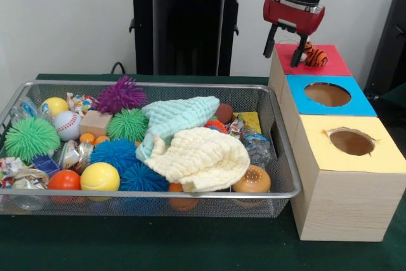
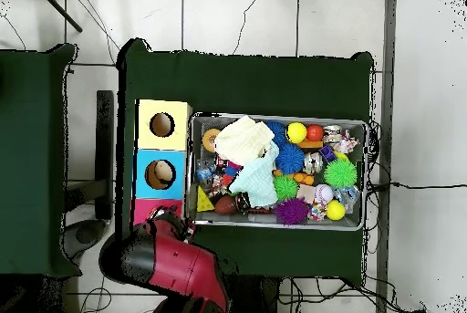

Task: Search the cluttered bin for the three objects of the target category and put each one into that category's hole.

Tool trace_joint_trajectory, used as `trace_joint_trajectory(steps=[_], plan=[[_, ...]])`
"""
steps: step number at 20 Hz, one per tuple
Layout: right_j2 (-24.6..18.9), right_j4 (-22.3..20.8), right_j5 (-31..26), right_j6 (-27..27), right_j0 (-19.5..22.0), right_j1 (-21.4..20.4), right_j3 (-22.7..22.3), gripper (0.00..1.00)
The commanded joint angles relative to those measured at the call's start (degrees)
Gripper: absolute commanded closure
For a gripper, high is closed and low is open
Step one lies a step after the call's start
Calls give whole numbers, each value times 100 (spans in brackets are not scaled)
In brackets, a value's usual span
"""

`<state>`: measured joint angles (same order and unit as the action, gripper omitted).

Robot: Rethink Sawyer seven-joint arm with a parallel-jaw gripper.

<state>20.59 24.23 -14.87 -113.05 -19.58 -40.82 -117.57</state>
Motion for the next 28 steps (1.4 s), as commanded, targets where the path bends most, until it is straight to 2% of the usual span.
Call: trace_joint_trajectory(steps=[1, 9, 14, 19, 24, 28], plan=[[-617, -23, -193, -930, 209, -15, -400, 0], [-705, -11, -97, -930, 270, 3, -492, 0], [-566, -122, -340, -806, 278, -6, -372, 0], [-660, -122, -451, -762, 299, 25, -326, 0], [-603, -157, -372, -816, 161, 104, -319, 0], [-400, -213, -343, -871, -26, 127, -255, 0]])
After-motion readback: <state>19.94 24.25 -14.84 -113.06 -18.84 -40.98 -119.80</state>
